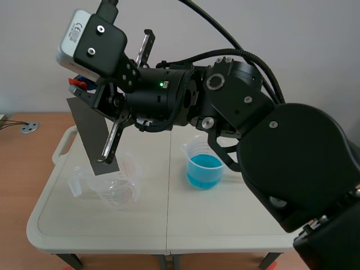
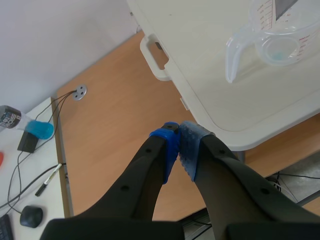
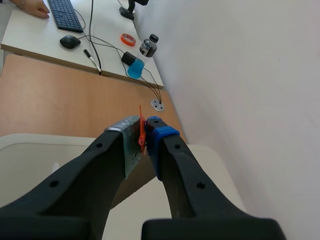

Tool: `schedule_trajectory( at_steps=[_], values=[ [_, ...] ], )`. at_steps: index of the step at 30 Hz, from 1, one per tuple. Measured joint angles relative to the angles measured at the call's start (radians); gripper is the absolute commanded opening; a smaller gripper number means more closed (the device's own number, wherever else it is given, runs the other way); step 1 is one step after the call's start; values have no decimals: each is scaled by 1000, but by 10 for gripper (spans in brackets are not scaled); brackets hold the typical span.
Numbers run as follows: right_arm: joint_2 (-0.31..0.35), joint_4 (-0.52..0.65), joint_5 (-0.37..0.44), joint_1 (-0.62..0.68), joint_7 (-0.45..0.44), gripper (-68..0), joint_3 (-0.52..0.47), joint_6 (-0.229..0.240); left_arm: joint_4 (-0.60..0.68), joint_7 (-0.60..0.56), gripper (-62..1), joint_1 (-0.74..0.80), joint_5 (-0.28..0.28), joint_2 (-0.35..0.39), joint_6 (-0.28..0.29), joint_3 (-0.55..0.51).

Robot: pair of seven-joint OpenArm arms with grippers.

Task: Hold the metal plate by the orange handle, dip it into the blue solution, take it out and point at it, then put the plate back in the beaker on the left.
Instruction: 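Put the plate into the left beaker, then return to the home posture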

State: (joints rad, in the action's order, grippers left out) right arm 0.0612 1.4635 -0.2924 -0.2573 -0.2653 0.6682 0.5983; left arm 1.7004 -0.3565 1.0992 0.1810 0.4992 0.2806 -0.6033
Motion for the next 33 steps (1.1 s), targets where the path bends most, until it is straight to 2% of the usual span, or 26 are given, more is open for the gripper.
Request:
schedule_trajectory(
  at_steps=[8, 10, 13, 23, 30, 33],
  values=[
    [-2, -79, 0, 0, -50, -662, 0, -3, 0, 0, -590, 0, 0, 0, 0, 0],
    [-6, -116, 0, 0, -47, -662, 0, -30, 0, 0, -590, 0, 0, 0, 0, 0],
    [-18, -164, -4, 0, -47, -662, 0, -45, 0, 0, -590, 0, 0, 0, 0, 0],
    [-54, -263, 3, 0, -48, -662, 0, -46, 0, 0, -590, 0, 0, 0, 0, 0],
    [-54, -284, 79, 0, -48, -662, 0, -61, 0, 0, -590, 0, 0, 0, 0, 0],
    [-54, -303, 96, 0, -48, -662, 0, -90, 0, 0, -590, -2, 0, 0, 1, 0]
  ],
)
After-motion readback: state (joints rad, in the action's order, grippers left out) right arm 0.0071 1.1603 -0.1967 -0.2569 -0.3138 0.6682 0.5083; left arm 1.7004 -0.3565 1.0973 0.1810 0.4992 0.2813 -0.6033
